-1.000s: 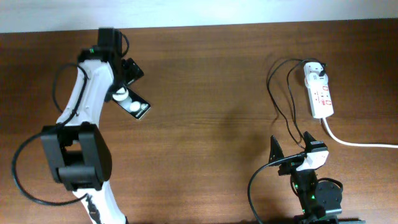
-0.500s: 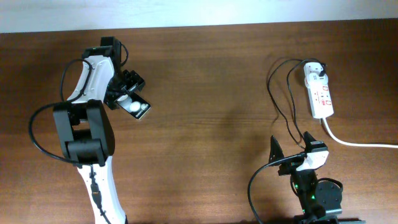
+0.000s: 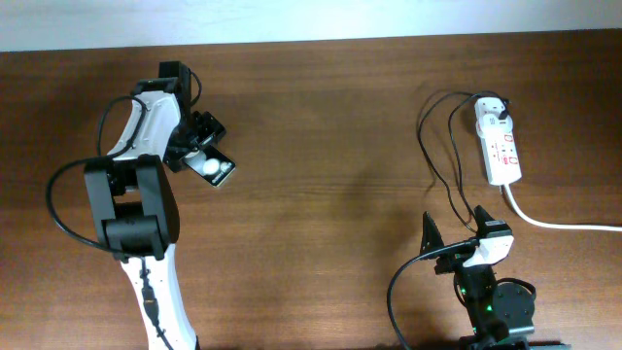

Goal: Plug charger to phone and switch on socket
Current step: 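Close the left gripper on the phone's short end and lift it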

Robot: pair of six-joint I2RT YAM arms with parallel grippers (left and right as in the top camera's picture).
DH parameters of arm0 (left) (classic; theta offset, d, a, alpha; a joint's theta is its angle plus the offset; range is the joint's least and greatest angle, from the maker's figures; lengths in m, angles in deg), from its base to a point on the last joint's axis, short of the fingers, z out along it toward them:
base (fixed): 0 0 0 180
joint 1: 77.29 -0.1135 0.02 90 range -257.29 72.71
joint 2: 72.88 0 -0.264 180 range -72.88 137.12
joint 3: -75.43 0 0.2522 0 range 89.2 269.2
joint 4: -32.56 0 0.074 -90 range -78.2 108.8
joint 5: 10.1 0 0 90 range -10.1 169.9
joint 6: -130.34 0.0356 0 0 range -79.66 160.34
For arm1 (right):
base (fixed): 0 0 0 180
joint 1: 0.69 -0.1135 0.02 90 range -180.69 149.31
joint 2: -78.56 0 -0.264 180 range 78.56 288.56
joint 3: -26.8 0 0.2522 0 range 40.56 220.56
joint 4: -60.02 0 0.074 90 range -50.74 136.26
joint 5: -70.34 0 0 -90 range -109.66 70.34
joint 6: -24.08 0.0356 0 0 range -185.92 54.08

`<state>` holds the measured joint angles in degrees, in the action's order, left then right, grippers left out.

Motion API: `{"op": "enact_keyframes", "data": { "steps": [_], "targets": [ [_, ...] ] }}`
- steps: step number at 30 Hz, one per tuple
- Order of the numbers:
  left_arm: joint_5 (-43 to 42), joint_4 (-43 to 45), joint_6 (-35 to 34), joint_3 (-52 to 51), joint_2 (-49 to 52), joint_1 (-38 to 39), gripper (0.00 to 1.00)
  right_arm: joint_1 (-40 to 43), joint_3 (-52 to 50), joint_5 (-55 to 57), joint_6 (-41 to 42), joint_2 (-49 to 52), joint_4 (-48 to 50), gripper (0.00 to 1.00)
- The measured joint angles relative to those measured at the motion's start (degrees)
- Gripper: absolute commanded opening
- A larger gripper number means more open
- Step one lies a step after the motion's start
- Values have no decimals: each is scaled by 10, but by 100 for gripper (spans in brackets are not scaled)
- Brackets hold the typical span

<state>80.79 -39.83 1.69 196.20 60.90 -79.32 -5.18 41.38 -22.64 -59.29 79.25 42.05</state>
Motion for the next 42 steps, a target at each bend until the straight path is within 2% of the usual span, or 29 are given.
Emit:
{"op": "enact_keyframes", "data": {
  "steps": [26,32,35,36,38,42],
  "targets": [
    [-13,71,-2,-75,-39,-7,99,0,0,0,0,0,0,99],
    [-4,69,-2,-77,-39,-6,84,0,0,0,0,0,0,99],
    [4,67,-2,-78,-39,-3,84,0,0,0,0,0,0,99],
    [6,66,-2,-78,-39,-3,79,0,0,0,0,0,0,99],
    [7,65,-2,-78,-39,-2,75,0,0,0,0,0,0,99],
    [4,57,0,-78,-39,-2,71,0,0,0,0,0,0,99]
  ]
}}
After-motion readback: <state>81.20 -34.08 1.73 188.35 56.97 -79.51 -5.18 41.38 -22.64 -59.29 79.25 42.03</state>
